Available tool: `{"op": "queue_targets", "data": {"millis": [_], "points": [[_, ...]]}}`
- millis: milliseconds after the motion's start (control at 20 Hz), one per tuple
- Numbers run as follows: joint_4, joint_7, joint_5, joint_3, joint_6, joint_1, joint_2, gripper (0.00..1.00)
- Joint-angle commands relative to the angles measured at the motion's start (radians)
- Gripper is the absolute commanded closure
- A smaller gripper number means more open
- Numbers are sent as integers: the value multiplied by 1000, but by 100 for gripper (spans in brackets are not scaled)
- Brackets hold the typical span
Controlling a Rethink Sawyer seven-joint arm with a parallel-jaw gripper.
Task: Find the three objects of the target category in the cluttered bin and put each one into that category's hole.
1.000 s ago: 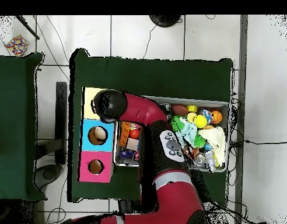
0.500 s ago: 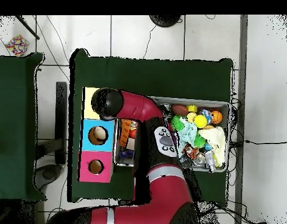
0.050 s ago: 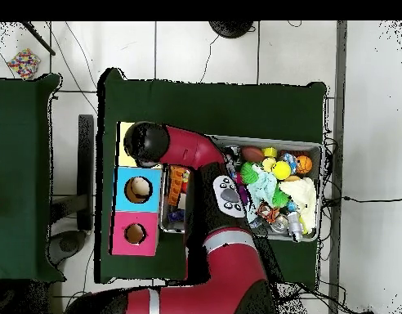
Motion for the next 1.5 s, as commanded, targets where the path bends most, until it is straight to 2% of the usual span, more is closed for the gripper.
{"op": "queue_targets", "data": {"millis": [50, 450, 1100, 1300, 1350, 1500], "points": [[34, 159, -38, -66, -25, -99, 78, 0], [50, 141, -35, -37, -42, -117, 66, 0], [89, 131, -23, -42, 126, -118, -46, 0], [88, 128, -26, -45, 148, -117, -49, 0], [87, 126, -28, -43, 142, -118, -49, 100], [78, 125, -32, -46, 152, -115, -47, 100]]}}
